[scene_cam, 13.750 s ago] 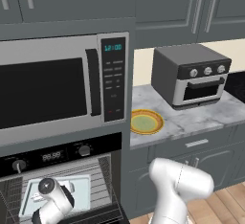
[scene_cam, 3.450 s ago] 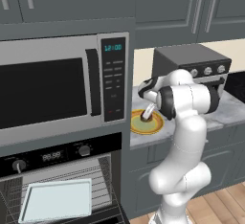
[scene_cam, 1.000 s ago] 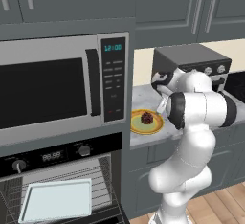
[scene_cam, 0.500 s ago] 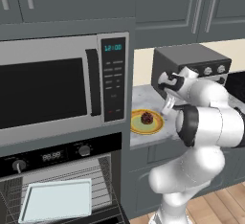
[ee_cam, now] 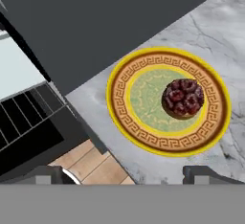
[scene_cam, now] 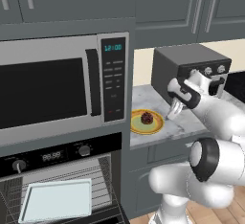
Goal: Take the baked cake out of the oven and place it on the plate for cooling. Then close the oven door.
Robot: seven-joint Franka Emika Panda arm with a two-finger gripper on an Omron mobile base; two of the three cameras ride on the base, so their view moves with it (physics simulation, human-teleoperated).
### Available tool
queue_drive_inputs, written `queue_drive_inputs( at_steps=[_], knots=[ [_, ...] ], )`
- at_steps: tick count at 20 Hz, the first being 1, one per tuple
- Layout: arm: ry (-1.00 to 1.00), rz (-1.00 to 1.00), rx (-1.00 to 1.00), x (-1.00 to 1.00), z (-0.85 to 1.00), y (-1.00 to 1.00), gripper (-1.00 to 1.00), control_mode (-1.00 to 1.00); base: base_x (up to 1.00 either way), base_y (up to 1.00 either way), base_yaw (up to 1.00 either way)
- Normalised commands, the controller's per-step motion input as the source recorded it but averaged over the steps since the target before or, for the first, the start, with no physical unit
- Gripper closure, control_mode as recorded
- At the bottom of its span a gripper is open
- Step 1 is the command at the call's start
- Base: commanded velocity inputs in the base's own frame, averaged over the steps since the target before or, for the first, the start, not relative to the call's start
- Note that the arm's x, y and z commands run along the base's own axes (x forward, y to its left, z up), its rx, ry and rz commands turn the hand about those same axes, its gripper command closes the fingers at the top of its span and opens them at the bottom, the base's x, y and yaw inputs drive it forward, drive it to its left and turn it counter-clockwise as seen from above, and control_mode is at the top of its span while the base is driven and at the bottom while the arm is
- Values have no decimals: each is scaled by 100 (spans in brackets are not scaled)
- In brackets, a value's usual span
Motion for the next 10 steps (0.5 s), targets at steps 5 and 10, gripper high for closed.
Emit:
queue_drive_inputs(
  at_steps=[5,10],
  knots=[
    [0,-15,3,-55,25,2,-100,-100,0,0,0],
    [0,-21,1,-56,24,0,-100,-100,0,0,0]
  ],
)
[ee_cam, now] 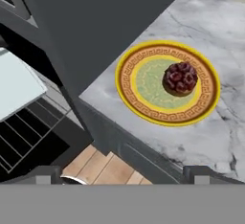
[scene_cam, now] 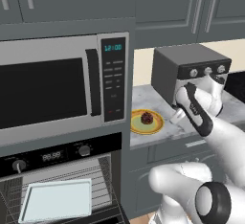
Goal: Take the baked cake out of the oven and place it on the plate for cooling. Then close the oven door.
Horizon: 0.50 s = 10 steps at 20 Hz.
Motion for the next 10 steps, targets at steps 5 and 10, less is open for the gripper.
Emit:
queue_drive_inputs(
  at_steps=[5,10],
  knots=[
    [0,-19,0,-55,24,2,-100,-100,0,0,0],
    [0,-7,2,-63,16,2,-100,-100,0,0,0]
  ],
)
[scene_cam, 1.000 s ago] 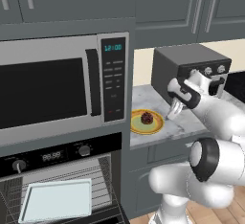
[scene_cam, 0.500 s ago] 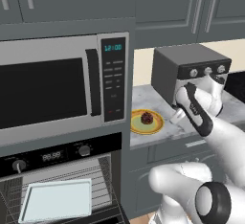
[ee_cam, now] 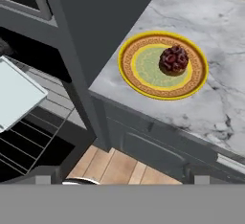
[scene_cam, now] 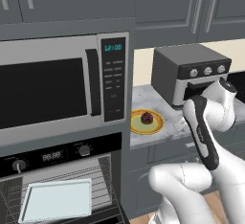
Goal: Take the baked cake out of the oven and place it on the plate for cooling. Then close the oven door.
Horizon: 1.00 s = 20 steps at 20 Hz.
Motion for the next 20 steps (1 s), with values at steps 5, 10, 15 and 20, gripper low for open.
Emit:
queue_drive_inputs(
  at_steps=[5,10,15,20],
  knots=[
    [0,0,0,-64,6,8,-100,-100,0,0,0],
    [4,0,0,-55,5,17,-100,-100,0,0,0],
    [7,0,0,-49,9,16,-100,-100,0,0,0],
    [1,0,0,-56,8,12,-100,-100,0,0,0]
  ],
)
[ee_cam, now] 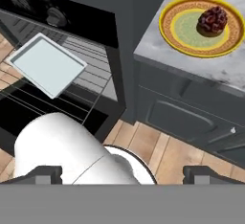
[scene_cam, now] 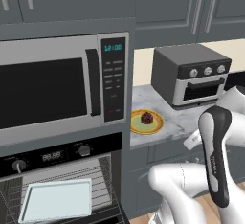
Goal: Take the baked cake out of the oven and place it on the plate for cooling. Then close the oven door.
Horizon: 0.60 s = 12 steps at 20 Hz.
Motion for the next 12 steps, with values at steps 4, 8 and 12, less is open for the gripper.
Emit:
queue_drive_inputs(
  at_steps=[4,8,12],
  knots=[
    [0,5,0,-58,0,25,-100,-100,0,0,0],
    [0,12,0,-57,0,32,-100,-100,0,0,0],
    [0,14,0,-55,0,34,-100,-100,0,0,0]
  ],
)
